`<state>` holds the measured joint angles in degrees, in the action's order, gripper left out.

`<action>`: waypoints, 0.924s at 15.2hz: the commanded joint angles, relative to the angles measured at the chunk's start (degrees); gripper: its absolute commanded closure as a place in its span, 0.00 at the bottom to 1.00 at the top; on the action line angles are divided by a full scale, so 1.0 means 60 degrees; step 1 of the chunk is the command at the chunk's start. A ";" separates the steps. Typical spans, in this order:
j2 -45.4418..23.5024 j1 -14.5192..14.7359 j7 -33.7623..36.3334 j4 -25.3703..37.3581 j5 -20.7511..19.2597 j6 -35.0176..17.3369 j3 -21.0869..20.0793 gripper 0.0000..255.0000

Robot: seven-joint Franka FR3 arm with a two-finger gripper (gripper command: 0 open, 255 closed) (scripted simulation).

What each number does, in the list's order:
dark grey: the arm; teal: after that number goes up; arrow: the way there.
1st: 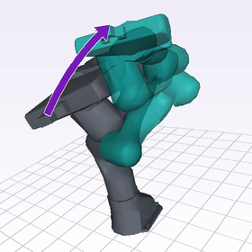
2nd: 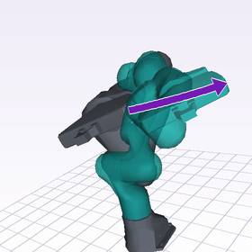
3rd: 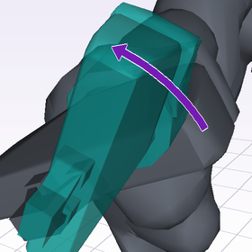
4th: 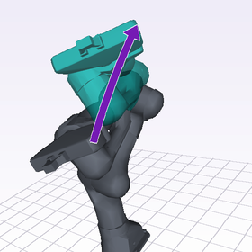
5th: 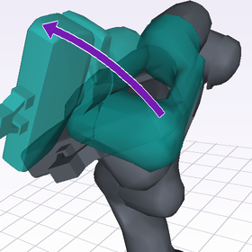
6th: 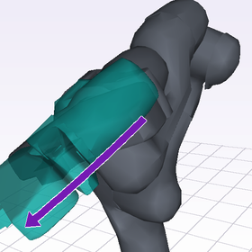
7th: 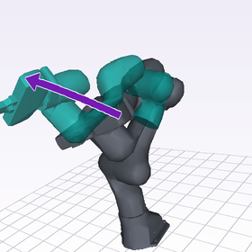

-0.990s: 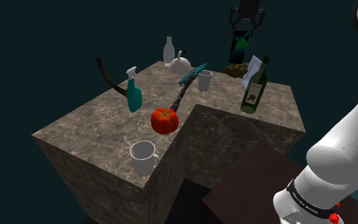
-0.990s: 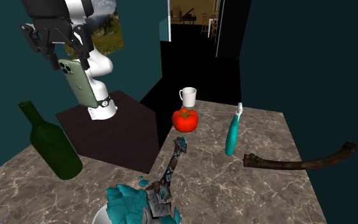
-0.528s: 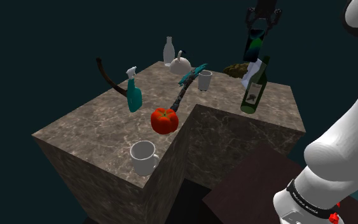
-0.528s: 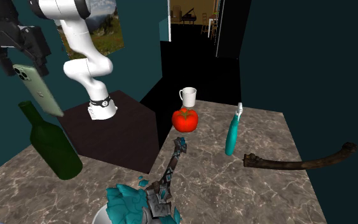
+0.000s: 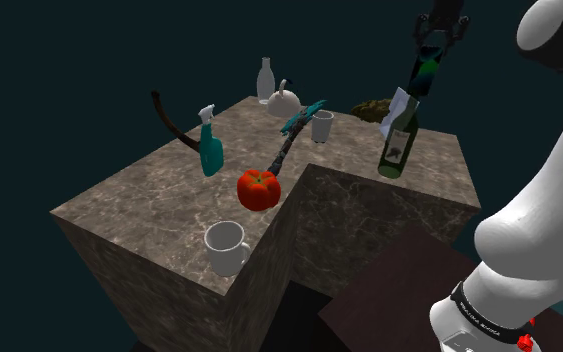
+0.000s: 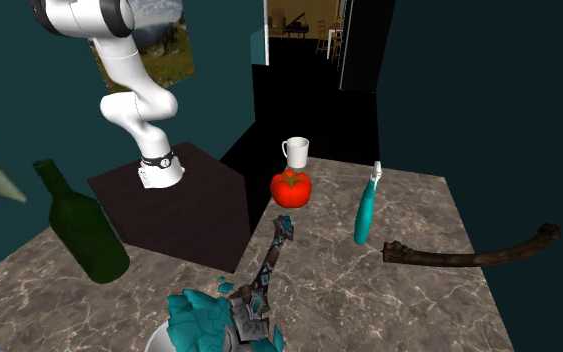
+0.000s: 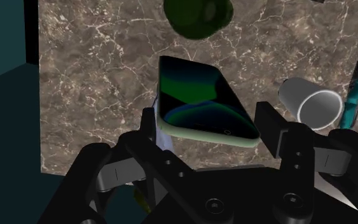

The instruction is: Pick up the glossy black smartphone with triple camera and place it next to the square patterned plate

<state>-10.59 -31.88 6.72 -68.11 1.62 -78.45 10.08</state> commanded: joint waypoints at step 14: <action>-0.0587 -0.0792 -0.1203 -0.0530 0.0190 -0.1101 0.0415 1.00</action>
<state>-14.51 -36.74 -0.55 -70.08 2.86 -84.18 12.59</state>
